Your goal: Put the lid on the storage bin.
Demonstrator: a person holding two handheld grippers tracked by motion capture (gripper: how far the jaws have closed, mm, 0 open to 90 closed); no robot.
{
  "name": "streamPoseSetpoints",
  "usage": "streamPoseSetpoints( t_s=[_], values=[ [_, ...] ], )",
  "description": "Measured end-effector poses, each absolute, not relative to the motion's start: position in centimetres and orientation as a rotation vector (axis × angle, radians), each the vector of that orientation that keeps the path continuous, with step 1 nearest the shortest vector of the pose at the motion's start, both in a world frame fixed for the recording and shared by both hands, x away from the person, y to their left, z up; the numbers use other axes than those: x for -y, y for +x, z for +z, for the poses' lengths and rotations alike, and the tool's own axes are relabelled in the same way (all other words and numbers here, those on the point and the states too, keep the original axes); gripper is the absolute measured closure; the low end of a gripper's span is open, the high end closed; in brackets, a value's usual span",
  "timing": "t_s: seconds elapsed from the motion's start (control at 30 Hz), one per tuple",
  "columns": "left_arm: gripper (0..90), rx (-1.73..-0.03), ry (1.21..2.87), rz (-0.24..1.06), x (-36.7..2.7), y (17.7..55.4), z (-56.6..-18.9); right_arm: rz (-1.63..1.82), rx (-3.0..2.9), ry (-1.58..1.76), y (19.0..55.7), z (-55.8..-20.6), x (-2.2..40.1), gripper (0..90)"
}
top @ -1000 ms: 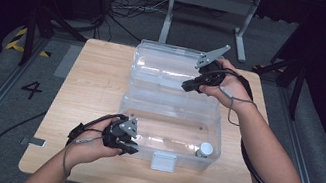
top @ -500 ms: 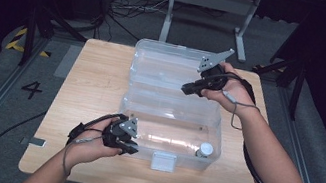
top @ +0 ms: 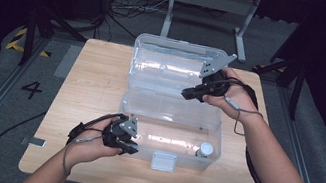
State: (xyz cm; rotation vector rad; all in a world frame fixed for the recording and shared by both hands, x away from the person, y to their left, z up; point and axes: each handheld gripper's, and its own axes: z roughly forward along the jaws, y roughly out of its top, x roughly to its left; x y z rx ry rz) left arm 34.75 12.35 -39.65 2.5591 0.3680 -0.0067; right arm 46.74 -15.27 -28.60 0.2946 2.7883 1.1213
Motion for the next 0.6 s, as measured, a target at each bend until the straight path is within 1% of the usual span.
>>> streamPoseSetpoints(
  t_s=[0.6],
  values=[
    [79.3,-0.372,2.556,-0.012,-12.4,34.8,-39.7,1.126,-2.792,0.251,44.8,-28.6,15.4,87.1]
  ],
)
